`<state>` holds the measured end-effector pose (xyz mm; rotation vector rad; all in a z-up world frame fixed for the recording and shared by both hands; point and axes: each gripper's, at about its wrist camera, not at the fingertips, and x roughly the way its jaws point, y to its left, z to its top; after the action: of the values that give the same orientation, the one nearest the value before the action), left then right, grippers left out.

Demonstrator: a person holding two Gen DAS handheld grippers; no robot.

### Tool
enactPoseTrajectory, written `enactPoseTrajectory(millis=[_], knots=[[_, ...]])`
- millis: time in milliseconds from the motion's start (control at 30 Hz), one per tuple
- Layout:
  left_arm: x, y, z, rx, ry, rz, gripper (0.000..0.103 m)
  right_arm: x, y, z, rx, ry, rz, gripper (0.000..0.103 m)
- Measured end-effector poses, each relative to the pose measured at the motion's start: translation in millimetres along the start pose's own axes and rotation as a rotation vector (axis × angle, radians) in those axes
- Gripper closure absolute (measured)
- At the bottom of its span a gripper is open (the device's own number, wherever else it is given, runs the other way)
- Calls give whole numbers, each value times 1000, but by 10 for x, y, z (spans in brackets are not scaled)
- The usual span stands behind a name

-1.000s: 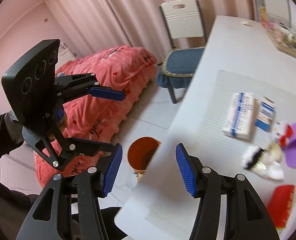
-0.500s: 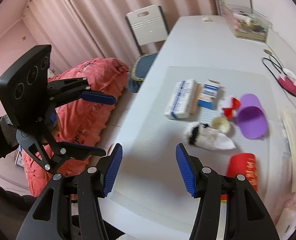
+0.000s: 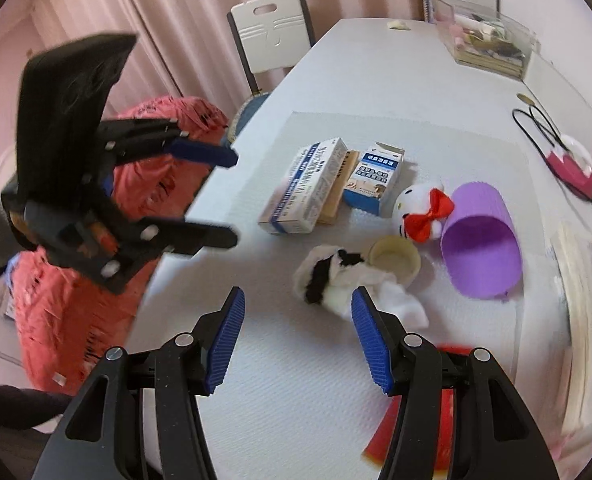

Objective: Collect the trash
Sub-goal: 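Move the left tool back to the desk toward the white tissue, then grasp the white tissue with the left tool while the right tool grasps the Sanlietong box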

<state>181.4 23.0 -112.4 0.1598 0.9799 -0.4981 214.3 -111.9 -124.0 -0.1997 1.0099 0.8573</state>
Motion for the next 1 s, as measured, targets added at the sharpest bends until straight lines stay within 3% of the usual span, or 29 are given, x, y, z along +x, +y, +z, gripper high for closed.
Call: enactPoseTrajectory(millis=[300,400,500,600,800,1000], knots=[[347,205,-25,-102,50,8,22,391,-17,-4,-112,35,-93,47],[395,207,-22,-91,50,34,14,456,-34,-12,-118,36,-89,46],[450,251,-19,-108,57,44,14,472,-15,-6,-142,29,-93,46],[506,311,-10,-160,71,47,14,477,25,-48,-174,32,-116,53],[611,281,-2,-182,103,94,14,434,-45,-58,-128,26,-69,59],[632,287,-18,-217,100,94,14,339,-110,-116,-62,19,-20,59]])
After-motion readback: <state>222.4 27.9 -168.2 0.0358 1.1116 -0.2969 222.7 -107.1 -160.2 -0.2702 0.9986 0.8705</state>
